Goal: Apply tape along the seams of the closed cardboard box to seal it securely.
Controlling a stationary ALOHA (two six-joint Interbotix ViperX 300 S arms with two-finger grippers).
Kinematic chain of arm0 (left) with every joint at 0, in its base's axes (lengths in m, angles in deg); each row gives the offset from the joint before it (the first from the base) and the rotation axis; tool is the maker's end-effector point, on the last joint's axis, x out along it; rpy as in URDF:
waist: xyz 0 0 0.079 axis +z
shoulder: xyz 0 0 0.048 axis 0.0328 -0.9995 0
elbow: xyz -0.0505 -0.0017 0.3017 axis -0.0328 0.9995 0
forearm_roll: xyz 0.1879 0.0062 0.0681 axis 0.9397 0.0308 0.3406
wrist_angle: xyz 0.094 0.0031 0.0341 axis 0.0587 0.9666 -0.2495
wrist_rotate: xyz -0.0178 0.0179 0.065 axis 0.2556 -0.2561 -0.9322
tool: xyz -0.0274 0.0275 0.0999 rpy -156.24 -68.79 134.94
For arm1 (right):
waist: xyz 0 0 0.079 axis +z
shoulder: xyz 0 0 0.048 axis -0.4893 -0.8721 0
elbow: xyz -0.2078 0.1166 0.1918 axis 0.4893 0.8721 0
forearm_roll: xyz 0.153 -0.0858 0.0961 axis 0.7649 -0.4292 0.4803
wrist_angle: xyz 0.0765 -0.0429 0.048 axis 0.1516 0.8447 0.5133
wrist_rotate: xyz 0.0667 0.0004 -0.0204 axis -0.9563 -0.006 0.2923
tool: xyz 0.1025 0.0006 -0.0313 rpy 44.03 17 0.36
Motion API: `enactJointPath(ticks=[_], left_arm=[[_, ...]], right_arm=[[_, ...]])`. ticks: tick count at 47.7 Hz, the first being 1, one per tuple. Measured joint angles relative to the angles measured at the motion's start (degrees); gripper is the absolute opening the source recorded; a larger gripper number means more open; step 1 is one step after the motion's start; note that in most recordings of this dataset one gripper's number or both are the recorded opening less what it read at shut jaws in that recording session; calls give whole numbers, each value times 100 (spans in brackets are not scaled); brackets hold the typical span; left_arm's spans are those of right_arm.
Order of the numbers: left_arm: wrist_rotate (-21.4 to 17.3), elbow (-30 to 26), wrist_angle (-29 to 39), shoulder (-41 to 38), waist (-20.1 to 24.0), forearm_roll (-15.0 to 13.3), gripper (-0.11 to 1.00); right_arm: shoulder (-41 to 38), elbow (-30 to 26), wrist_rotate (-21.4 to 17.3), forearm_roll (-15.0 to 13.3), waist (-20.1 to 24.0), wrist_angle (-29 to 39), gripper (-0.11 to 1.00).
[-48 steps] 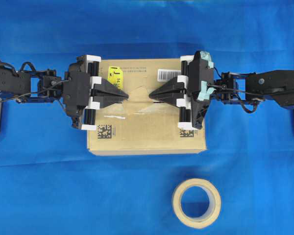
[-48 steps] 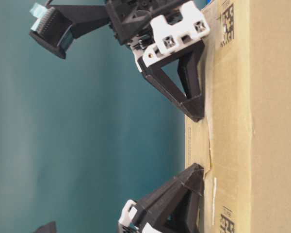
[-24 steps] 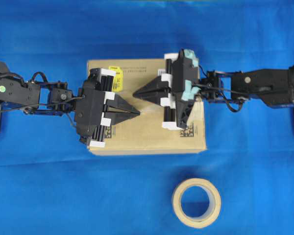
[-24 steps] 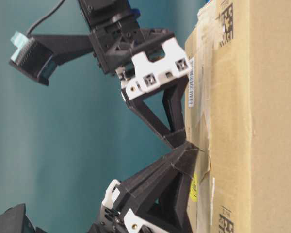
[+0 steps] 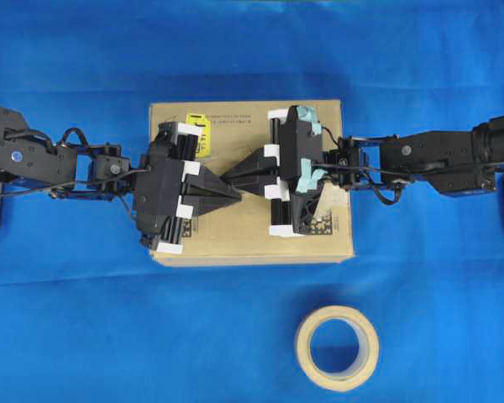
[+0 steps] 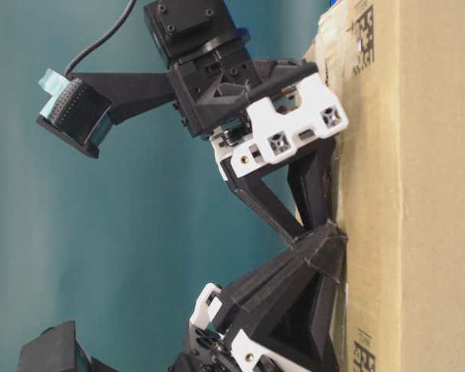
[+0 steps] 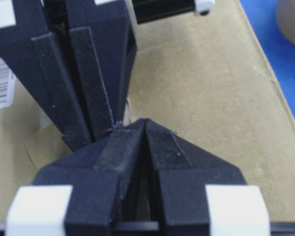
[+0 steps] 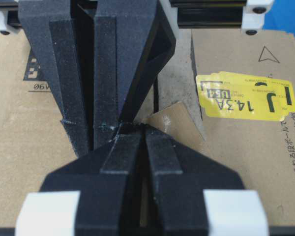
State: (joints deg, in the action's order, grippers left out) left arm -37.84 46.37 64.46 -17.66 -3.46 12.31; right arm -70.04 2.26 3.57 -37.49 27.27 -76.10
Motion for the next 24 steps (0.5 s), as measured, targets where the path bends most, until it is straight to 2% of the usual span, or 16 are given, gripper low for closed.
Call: enactJointPath(ticks=[24], left_arm=[[70, 492, -176, 149, 299, -9, 0]], right_arm=[[-9, 97, -53, 62, 0, 35, 0]])
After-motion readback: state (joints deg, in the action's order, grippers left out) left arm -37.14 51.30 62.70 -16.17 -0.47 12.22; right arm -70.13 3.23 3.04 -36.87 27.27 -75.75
